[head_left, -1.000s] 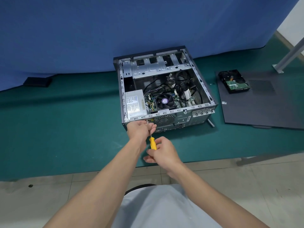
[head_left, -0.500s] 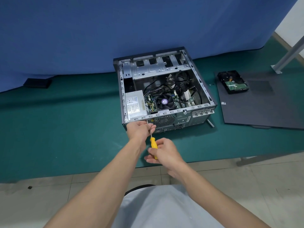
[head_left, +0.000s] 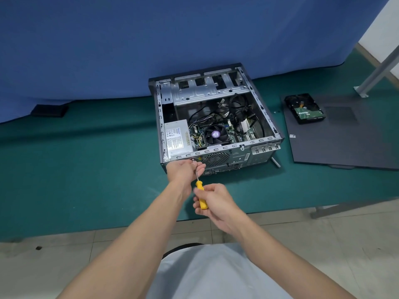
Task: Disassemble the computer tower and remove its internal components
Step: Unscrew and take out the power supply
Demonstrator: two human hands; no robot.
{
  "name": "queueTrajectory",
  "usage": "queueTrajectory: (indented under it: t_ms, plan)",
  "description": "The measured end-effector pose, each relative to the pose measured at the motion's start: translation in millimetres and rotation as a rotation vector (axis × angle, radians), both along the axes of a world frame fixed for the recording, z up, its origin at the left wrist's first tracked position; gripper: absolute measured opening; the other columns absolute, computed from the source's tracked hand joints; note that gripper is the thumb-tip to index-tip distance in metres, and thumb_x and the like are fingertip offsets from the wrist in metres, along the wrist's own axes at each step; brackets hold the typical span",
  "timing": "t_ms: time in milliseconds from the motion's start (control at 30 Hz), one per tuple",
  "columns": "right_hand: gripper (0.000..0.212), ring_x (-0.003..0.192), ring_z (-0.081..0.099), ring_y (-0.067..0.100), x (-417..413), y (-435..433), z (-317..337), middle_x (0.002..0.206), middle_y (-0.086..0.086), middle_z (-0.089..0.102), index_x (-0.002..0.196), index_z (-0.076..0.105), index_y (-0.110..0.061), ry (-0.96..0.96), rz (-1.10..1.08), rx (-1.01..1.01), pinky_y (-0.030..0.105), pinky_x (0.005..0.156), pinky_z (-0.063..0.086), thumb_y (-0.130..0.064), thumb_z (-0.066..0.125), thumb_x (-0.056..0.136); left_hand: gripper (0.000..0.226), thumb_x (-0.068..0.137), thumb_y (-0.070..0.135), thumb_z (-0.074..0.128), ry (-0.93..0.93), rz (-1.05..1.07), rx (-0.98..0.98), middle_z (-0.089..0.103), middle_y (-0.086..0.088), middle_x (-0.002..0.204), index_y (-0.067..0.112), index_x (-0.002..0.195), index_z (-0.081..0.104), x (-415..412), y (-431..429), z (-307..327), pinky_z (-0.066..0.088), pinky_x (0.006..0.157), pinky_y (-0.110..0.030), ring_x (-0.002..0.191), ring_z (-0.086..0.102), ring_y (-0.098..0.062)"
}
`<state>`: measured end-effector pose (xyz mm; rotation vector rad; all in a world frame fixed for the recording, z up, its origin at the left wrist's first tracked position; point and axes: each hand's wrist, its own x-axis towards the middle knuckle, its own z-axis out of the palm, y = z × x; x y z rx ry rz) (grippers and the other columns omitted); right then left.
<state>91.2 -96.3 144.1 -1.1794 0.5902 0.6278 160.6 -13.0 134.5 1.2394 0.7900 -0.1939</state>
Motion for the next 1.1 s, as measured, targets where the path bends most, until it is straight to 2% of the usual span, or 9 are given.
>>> queueTrajectory:
  t_ms: [133, 200, 300, 433, 633, 767, 867, 933, 1100]
  plan:
    - [0.019, 0.071, 0.060, 0.026, 2, -8, 4, 0.089, 0.024, 0.059, 0.105, 0.054, 0.010, 0.061, -0.029, 0.199, 0.031, 0.063, 0.053, -0.005, 0.044, 0.099, 0.013, 0.095, -0.013, 0.042, 0.000, -0.011, -0.089, 0.065, -0.025, 0.088, -0.008, 0.096, 0.054, 0, 3, -1, 0.060, 0.066, -0.030, 0.077, 0.069, -0.031]
    - [0.020, 0.077, 0.065, 0.027, 2, -7, 2, 0.097, 0.026, 0.060, 0.113, 0.052, 0.010, 0.029, -0.013, 0.105, 0.032, 0.069, 0.057, -0.002, 0.047, 0.098, 0.014, 0.095, -0.011, 0.043, 0.008, -0.020, -0.096, 0.066, -0.025, 0.091, -0.010, 0.101, 0.055, -2, 3, -1, 0.060, 0.066, -0.029, 0.078, 0.070, -0.030]
    - [0.018, 0.070, 0.068, 0.023, 1, 1, -2, 0.101, 0.022, 0.062, 0.111, 0.051, 0.003, -0.003, -0.019, -0.042, 0.034, 0.071, 0.059, -0.002, 0.054, 0.095, 0.012, 0.093, -0.009, 0.049, 0.024, 0.017, -0.035, 0.067, -0.024, 0.087, -0.012, 0.101, 0.058, -1, 1, -2, 0.060, 0.064, -0.029, 0.074, 0.070, -0.029]
    - [0.018, 0.058, 0.061, 0.017, 2, 6, -7, 0.089, 0.014, 0.062, 0.101, 0.050, -0.004, -0.020, -0.056, -0.156, 0.026, 0.055, 0.053, -0.001, 0.063, 0.089, 0.007, 0.091, -0.006, 0.057, 0.039, 0.047, 0.003, 0.069, -0.023, 0.085, -0.012, 0.093, 0.062, 1, 0, -3, 0.060, 0.062, -0.029, 0.072, 0.072, -0.029]
    - [0.020, 0.051, 0.062, 0.010, 2, 1, -18, 0.082, 0.005, 0.065, 0.090, 0.051, -0.015, -0.141, 0.010, -0.470, 0.023, 0.048, 0.052, -0.008, 0.070, 0.084, 0.007, 0.091, -0.002, 0.060, 0.033, 0.056, -0.023, 0.070, -0.022, 0.081, -0.008, 0.088, 0.063, 2, 3, -6, 0.060, 0.060, -0.029, 0.068, 0.072, -0.027]
    - [0.021, 0.072, 0.067, 0.020, 4, -5, -22, 0.091, 0.004, 0.061, 0.086, 0.048, -0.020, -0.243, 0.175, -0.731, 0.041, 0.068, 0.058, -0.016, 0.068, 0.085, 0.006, 0.090, -0.003, 0.060, 0.038, 0.052, -0.046, 0.071, -0.020, 0.079, -0.008, 0.088, 0.063, 1, 4, -7, 0.060, 0.060, -0.030, 0.069, 0.073, -0.026]
    - [0.020, 0.074, 0.057, 0.018, 6, -18, -26, 0.092, 0.004, 0.057, 0.084, 0.043, -0.023, -0.221, 0.304, -0.792, 0.032, 0.055, 0.046, -0.011, 0.060, 0.085, 0.005, 0.091, -0.002, 0.061, 0.031, 0.024, -0.022, 0.071, -0.020, 0.082, -0.007, 0.090, 0.064, 0, 5, -9, 0.060, 0.064, -0.030, 0.075, 0.073, -0.027]
    - [0.016, 0.069, 0.050, 0.013, 7, -31, -28, 0.089, 0.002, 0.055, 0.084, 0.044, -0.022, -0.180, 0.295, -0.819, 0.028, 0.050, 0.034, -0.011, 0.056, 0.083, 0.009, 0.092, 0.001, 0.061, -0.015, -0.048, 0.086, 0.072, -0.017, 0.083, -0.006, 0.095, 0.066, -1, 6, -10, 0.060, 0.067, -0.028, 0.077, 0.072, -0.025]
    - [0.019, 0.062, 0.055, 0.009, 22, -59, -10, 0.065, -0.009, 0.060, 0.071, 0.055, -0.021, -0.286, -0.116, -0.744, 0.026, 0.053, 0.036, -0.027, 0.071, 0.080, 0.015, 0.090, 0.014, 0.066, -0.335, -0.449, 0.644, 0.074, -0.003, 0.080, 0.006, 0.101, 0.073, -5, -3, -5, 0.057, 0.080, -0.034, 0.075, 0.071, -0.013]
